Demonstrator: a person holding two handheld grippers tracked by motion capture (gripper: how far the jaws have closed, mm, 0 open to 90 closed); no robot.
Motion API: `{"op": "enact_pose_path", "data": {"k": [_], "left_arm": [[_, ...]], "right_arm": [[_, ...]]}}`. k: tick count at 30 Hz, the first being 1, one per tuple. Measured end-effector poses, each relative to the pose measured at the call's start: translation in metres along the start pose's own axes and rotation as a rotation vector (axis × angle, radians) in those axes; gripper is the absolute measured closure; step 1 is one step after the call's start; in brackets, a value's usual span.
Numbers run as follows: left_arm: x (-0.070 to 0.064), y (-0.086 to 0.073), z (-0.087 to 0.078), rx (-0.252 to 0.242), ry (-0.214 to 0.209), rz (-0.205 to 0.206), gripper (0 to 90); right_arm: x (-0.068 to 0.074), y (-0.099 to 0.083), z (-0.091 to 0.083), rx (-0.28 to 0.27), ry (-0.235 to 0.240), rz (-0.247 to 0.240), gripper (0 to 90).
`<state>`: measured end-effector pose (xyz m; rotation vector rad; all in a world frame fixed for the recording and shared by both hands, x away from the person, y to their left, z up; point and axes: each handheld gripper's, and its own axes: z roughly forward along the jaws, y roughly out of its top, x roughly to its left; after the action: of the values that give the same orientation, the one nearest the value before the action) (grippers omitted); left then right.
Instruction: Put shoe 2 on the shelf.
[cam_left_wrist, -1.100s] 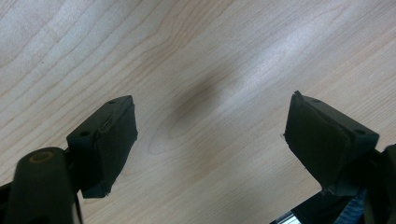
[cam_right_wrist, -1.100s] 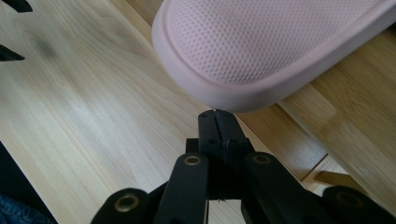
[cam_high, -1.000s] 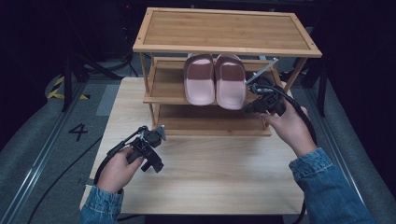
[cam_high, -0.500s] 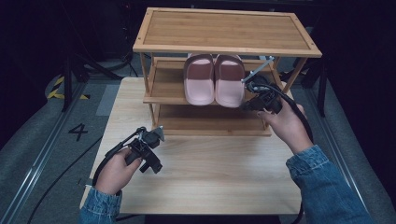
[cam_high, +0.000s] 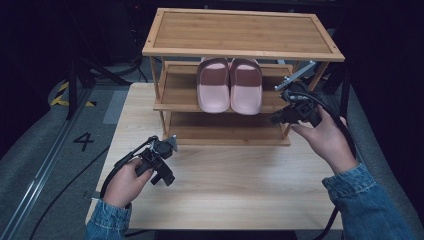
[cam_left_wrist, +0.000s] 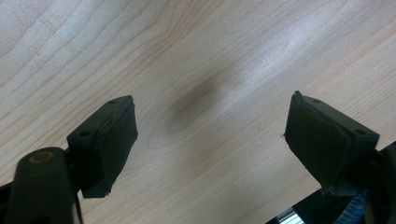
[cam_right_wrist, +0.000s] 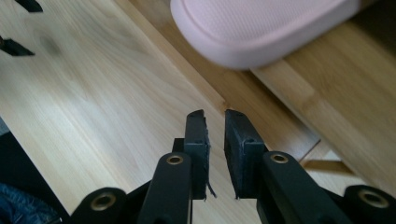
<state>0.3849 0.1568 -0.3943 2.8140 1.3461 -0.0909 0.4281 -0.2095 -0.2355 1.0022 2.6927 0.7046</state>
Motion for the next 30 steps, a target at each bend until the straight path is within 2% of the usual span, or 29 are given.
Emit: {"op": "enact_pose_path", "data": {"k": [6, 9, 12, 14, 15, 17, 22, 26, 28, 29, 30], "left_arm": [[0.001, -0.001, 0.0, -0.003, -0.001, 0.0, 17.6], [0.002, -0.001, 0.0, -0.002, 0.005, -0.003, 17.6], [0.002, -0.001, 0.0, 0.005, 0.004, -0.006, 17.6], [0.001, 0.0, 0.001, 0.005, 0.021, -0.003, 17.6], [0.001, 0.0, 0.002, 0.006, 0.007, -0.004, 17.6], [0.0, 0.001, 0.002, 0.008, 0.007, 0.0, 17.6], [0.0, 0.001, 0.002, 0.007, 0.007, 0.0, 17.7], [0.002, 0.0, 0.001, 0.008, 0.016, 0.002, 17.5], [0.001, 0.0, 0.001, 0.008, 0.014, 0.0, 17.5], [0.001, 0.0, 0.001, 0.008, 0.014, 0.002, 17.5], [0.0, 0.0, 0.0, 0.008, 0.016, -0.001, 17.6]], "right_arm": [[-0.005, -0.023, -0.001, 0.023, 0.001, 0.023, 75.3], [-0.006, -0.04, 0.001, 0.03, -0.011, 0.038, 71.4], [-0.007, -0.058, 0.004, 0.026, 0.002, 0.061, 68.5], [-0.009, -0.071, 0.009, 0.04, -0.012, 0.079, 68.2], [-0.009, -0.077, 0.011, 0.048, -0.019, 0.085, 68.0], [-0.01, -0.088, 0.016, 0.064, -0.007, 0.103, 66.6], [-0.012, -0.109, 0.025, 0.112, -0.012, 0.133, 61.7], [-0.011, -0.127, 0.033, 0.156, -0.04, 0.155, 55.5], [-0.011, -0.14, 0.039, 0.168, -0.032, 0.174, 51.7], [-0.011, -0.14, 0.039, 0.168, -0.032, 0.174, 51.7], [-0.011, -0.144, 0.042, 0.172, -0.009, 0.188, 50.0]]}}
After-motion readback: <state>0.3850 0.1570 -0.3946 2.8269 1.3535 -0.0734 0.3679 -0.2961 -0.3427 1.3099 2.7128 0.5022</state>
